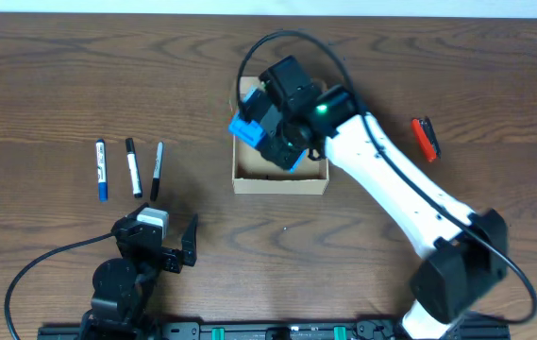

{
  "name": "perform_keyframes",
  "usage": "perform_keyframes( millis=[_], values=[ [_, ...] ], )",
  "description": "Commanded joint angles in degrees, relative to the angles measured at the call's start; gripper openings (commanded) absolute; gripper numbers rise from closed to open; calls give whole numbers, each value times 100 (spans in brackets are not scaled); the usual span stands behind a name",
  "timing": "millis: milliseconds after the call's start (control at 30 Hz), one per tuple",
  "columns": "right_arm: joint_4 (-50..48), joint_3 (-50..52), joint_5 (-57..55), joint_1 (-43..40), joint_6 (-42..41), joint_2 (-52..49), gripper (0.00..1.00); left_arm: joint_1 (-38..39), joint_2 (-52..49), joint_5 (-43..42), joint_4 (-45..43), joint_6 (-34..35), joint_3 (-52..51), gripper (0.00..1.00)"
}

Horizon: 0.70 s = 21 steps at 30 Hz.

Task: Pack container
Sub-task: 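Carry the blue duster into the box and lower it inside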

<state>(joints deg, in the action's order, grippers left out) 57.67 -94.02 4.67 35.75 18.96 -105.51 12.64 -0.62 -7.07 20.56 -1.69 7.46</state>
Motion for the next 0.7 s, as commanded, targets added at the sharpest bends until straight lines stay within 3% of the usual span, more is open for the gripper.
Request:
perform_keyframes(
  millis=[0, 300, 667],
  values=[
    [59, -31, 114, 70, 669, -269, 49, 13, 37, 70, 17, 20, -125, 95],
    [199, -31, 116, -37, 1469, -791, 49, 13, 37, 70, 20, 22, -125, 95],
    [286, -39, 140, -264, 1626, -732, 49, 13, 37, 70, 17, 20, -125, 95]
  ],
)
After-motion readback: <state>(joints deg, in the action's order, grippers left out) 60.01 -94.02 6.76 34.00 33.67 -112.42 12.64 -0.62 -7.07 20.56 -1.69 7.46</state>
